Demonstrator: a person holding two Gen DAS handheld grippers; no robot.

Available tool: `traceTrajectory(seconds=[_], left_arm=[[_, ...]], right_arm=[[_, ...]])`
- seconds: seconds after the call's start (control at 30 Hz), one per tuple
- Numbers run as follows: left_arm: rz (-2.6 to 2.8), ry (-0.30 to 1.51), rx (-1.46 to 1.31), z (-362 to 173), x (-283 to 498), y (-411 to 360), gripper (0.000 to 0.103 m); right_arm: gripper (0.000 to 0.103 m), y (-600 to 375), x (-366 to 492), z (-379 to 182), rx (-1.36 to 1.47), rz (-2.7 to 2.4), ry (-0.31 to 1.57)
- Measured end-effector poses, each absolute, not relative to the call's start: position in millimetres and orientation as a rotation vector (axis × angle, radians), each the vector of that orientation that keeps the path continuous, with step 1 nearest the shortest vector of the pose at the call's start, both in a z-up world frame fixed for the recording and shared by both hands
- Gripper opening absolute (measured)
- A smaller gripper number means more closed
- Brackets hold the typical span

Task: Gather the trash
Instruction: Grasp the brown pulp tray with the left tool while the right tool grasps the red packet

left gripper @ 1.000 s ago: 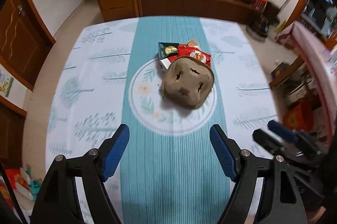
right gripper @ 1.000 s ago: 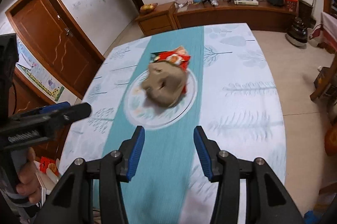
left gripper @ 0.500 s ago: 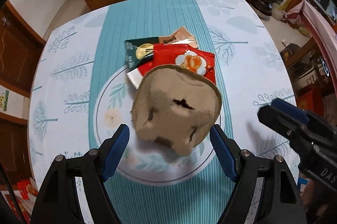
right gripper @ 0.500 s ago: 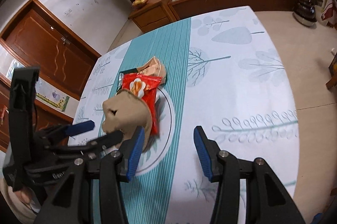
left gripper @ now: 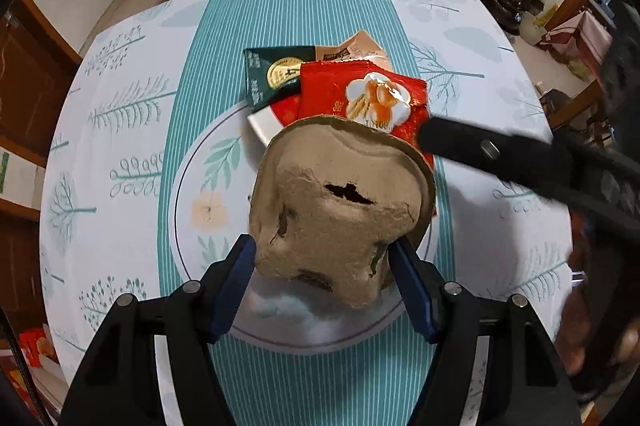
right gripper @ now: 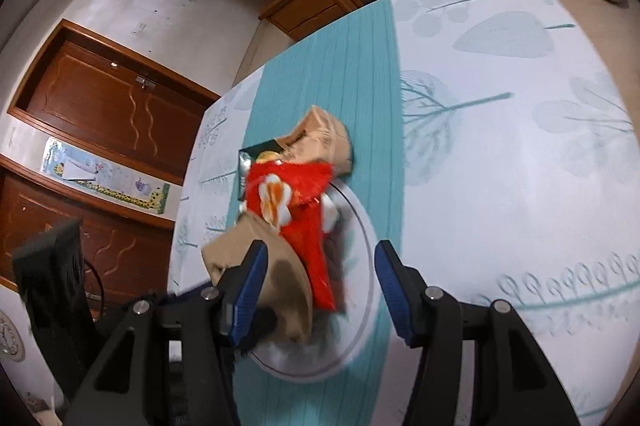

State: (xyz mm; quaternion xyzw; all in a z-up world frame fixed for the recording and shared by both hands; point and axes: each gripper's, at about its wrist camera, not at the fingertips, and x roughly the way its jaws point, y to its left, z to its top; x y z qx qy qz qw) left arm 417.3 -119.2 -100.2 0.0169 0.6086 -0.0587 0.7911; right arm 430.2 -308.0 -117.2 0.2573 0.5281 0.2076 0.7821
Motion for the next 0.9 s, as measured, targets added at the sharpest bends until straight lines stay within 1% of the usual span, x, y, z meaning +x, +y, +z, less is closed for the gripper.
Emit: traceTrajectory(seconds=[0.5, 0.63, 0.73, 0.9], left_arm=[[-0.021, 1.263, -0.124, -71, 367, -47, 0.065], [-0.014, 1.262, -0.135, -68, 353, -40, 0.065], [-0.022, 1.259, -0.123, -64, 340, -39, 0.065], [-0.062, 1.250, -0.112, -55, 314, -39, 0.065]], right_arm=[[0.055, -269, 435, -133, 0.442, 0.486, 1.176], [0.024, -266, 422, -133, 0.392, 0.500, 1.166], [0.018, -269, 405, -131, 0.405, 0.493, 1.151], [0.014, -272, 367, -121, 0.415, 0.488, 1.140]])
